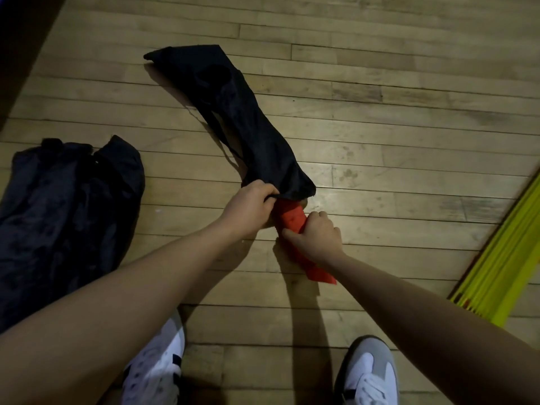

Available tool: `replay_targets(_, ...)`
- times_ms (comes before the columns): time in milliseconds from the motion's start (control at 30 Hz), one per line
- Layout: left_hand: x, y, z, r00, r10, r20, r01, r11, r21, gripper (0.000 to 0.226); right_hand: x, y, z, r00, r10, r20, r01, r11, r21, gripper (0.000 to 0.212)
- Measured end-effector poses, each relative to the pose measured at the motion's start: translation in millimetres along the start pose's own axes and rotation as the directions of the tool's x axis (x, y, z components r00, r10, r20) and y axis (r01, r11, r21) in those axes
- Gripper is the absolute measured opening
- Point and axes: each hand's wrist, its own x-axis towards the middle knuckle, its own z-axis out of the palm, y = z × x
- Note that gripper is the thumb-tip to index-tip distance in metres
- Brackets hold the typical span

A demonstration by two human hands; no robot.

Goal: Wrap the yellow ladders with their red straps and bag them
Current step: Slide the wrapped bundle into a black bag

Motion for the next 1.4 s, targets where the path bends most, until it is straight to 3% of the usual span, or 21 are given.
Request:
replay_targets(67,2.0,0.4,-5.2,0.998,-0.021,-0.053,0.02,0.999,-0.034,0.024,0.4,-6.9,-4.1,0.998,0.051,0.037,-0.061,0.939,0.338,0.049)
replay_targets(100,4.4,1.4,-10.4,0.996,-0.049,-0.08,0.044,0.997,-0.071,0.023,1.6,-11.8,-7.6,0.998,0.044,0.049,-0.06,0.903,0.426,0.045)
replay_targets(267,12.8,3.4,-34.3,0.99,-0.113,-0.079,0.098,0.98,-0.171,0.017,15.9,-38.0,-12.5,1.0,0.025,0.008,-0.026,0.848,0.53,0.054)
replay_targets(400,-3.0,-9.1,-23.4,0.987,-0.141,0.073,0.149,0.981,-0.124,0.021,24.3,-49.9,-8.1,0.996,0.087,-0.002,-0.061,0.717,0.695,0.061)
replay_targets(500,-15.7,-21.4,-12.0,0.958,-0.137,0.252,0.11,0.987,0.118,0.08,28.0,-50.1,-2.2,0.984,0.175,-0.019,-0.107,0.681,0.724,0.054)
replay_targets(567,-22.2,-22.5,-3.8,0.952,-0.127,0.28,0.048,0.961,0.273,0.115,27.0,-48.0,2.3,0.98,0.192,-0.048,-0.095,0.671,0.735,0.052)
replay_targets(633,-24.4,-22.2,5.3,0.957,-0.115,0.266,0.011,0.932,0.362,0.129,24.7,-47.5,4.7,0.981,0.134,-0.139,-0.004,0.732,0.682,0.059)
replay_targets(700,-22.8,-21.4,12.3,0.968,-0.107,0.227,0.004,0.911,0.411,0.131,24.9,-47.6,2.0,0.961,0.048,-0.273,0.102,0.856,0.507,0.06)
replay_targets(767,-20.8,-18.2,17.3,0.979,-0.099,0.18,0.005,0.888,0.46,0.13,27.9,-45.7,-2.1,0.934,-0.07,-0.35,0.17,0.949,0.265,0.046)
replay_targets(833,-19.7,-13.2,21.5,0.984,-0.092,0.151,0.008,0.876,0.482,0.13,33.1,-38.4,-3.5,0.913,-0.203,-0.355,0.251,0.963,0.097,0.028)
replay_targets(1000,-18.4,0.0,36.2,0.99,-0.081,0.114,0.011,0.858,0.514,0.121,37.9,-18.4,-5.0,0.827,-0.443,-0.346,0.443,0.893,-0.085,0.018)
replay_targets(1133,-17.4,0.5,37.7,0.997,0.002,0.079,-0.036,0.898,0.439,0.104,40.9,-12.6,-13.0,0.725,-0.629,-0.281,0.568,0.777,-0.273,0.029)
replay_targets(1267,-11.3,-12.7,15.7,0.996,0.073,0.059,-0.091,0.906,0.413,0.098,44.1,-9.9,-14.4,0.673,-0.717,-0.181,0.641,0.687,-0.342,0.028)
replay_targets(1400,-7.4,-27.3,-6.3,0.999,0.052,0.017,-0.054,0.873,0.485,0.093,43.1,-20.4,-12.0,0.613,-0.773,-0.165,0.67,0.619,-0.409,0.028)
